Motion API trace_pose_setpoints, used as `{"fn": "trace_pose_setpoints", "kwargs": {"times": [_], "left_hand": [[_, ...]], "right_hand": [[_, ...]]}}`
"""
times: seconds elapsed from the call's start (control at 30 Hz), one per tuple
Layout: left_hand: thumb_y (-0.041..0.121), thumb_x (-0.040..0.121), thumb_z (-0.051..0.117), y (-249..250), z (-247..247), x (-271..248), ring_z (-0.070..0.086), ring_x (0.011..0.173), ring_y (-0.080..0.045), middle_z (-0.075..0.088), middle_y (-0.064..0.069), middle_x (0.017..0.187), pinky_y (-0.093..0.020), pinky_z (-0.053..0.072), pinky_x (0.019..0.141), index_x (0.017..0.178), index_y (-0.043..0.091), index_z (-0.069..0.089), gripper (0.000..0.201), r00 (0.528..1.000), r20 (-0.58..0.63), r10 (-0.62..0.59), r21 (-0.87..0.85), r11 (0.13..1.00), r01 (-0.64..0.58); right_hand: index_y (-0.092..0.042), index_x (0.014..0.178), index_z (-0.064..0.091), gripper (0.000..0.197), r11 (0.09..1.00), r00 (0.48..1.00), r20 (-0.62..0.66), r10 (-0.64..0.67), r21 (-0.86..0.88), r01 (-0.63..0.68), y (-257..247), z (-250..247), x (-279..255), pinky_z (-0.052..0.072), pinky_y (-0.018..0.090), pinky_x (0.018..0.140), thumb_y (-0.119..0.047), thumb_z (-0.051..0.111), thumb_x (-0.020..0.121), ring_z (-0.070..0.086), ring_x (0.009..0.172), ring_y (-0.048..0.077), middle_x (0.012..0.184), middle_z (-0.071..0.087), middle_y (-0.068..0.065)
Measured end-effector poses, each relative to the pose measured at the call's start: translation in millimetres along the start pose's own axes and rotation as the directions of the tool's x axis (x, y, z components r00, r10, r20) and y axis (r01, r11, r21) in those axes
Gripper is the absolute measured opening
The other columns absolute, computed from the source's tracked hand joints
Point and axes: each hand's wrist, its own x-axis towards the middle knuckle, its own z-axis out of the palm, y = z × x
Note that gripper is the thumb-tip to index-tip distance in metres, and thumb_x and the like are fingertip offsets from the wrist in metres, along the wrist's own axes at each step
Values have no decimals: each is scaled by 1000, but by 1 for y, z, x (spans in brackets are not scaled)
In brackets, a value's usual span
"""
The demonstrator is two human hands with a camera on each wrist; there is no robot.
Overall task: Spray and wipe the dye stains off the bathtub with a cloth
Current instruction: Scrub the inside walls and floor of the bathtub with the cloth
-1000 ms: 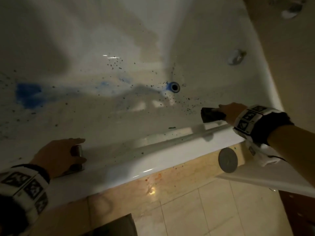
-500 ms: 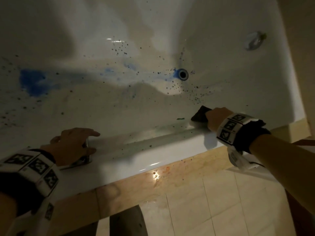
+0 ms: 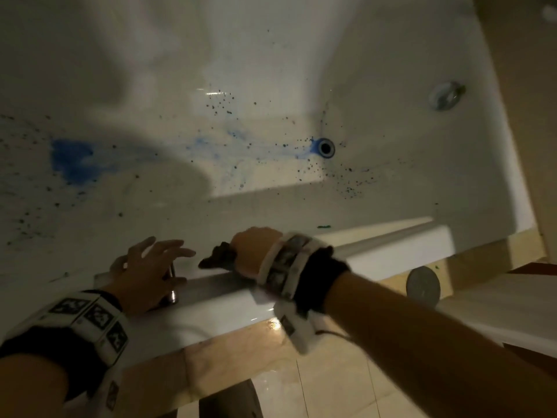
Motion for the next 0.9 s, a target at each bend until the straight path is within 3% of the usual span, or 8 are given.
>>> {"fn": "trace_pose_setpoints", "kwargs": {"times": [0.07,0.17,0.3,0.43,0.6,0.67,0.8,0.9], "left_hand": [[40,93,50,-1,-1,0,-4,143,-17,9,24,150,-39,4,114,133,50,29,46,999,-30,22,-5,1000,-22],[39,93,49,-4,-2,0,-4,143,-16,10,24,150,-38,4,114,132,50,29,45,998,-36,46,-1,999,-46],[39,91,53,-18,2,7,-2,144,-17,11,25,150,-39,5,115,126,54,30,44,997,-44,69,-18,997,-69],[41,89,55,-27,6,22,3,144,-21,14,19,152,-41,6,117,124,54,28,46,997,-18,78,28,997,-77],[37,88,58,-12,13,32,16,141,-28,28,-3,151,-43,16,115,143,34,28,62,980,-70,-184,51,981,188],[43,92,48,30,18,22,8,144,-19,22,3,154,-40,10,116,144,36,22,59,981,-125,-145,18,989,149],[66,87,36,135,38,12,-7,143,-4,2,17,155,-35,-2,114,145,42,6,70,996,-56,76,55,996,-72],[51,89,49,176,55,22,-13,142,-4,-7,15,156,-41,-7,116,147,39,2,75,990,-9,142,110,984,-140]], "right_hand": [[-19,86,65,45,985,994,-90,64,167,-48,31,-21,2,50,38,81,-59,45,82,62,74,22,81,66,-1],[-24,96,67,62,982,959,-217,180,98,-162,97,-59,-13,45,30,74,-74,36,76,58,74,20,84,65,-3],[-48,134,38,121,917,902,-206,379,-48,-396,188,-90,-46,33,43,105,-104,5,32,46,123,27,143,43,-4],[-40,130,50,83,830,810,-210,548,13,-558,243,-90,-80,29,45,106,-89,35,64,46,122,32,142,45,4],[-36,136,42,81,780,773,-115,624,153,-607,305,-76,-88,19,46,112,-81,44,69,36,132,32,149,34,2],[-33,139,39,79,768,757,-141,639,176,-616,330,-69,-85,19,44,113,-76,47,74,35,133,31,149,33,1],[-27,145,28,58,794,776,-172,606,87,-601,363,-57,-81,20,42,115,-47,46,94,34,134,29,151,29,3],[-24,147,23,58,799,781,-203,590,11,-601,374,-49,-81,24,40,112,-34,46,95,36,133,29,150,30,6]]}}
